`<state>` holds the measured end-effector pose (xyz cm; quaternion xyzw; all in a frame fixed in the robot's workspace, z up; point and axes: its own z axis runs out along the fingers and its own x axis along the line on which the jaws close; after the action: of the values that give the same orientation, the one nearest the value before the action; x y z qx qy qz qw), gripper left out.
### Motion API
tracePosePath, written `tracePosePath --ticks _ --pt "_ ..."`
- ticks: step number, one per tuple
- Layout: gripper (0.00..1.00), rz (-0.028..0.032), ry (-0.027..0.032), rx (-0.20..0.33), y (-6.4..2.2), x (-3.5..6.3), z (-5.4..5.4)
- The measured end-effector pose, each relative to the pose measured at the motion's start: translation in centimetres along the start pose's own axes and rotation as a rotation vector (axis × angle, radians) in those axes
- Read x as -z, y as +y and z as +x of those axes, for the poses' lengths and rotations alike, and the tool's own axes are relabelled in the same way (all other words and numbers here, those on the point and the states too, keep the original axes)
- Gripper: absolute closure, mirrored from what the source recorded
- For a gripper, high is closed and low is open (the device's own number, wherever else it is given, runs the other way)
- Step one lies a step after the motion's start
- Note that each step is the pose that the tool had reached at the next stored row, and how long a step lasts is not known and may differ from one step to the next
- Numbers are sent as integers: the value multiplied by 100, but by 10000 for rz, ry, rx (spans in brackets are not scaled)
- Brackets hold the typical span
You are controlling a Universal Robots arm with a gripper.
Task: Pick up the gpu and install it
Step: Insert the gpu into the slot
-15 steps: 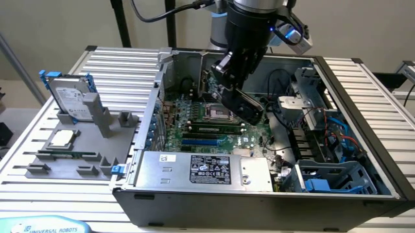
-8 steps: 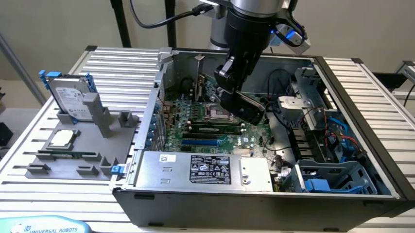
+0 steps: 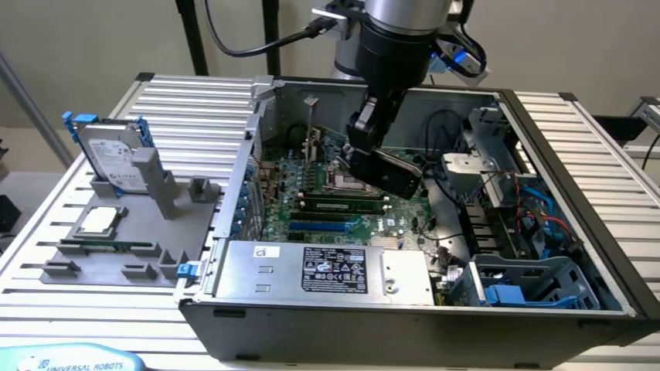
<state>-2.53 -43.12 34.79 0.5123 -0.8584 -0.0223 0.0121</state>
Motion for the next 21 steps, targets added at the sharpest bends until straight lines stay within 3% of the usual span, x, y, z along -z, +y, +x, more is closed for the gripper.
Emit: tracePosePath --ticks 12,21 --pt "73 15 96 2178 -7 -140 0" --pt "73 -22 27 3801 -9 -236 2"
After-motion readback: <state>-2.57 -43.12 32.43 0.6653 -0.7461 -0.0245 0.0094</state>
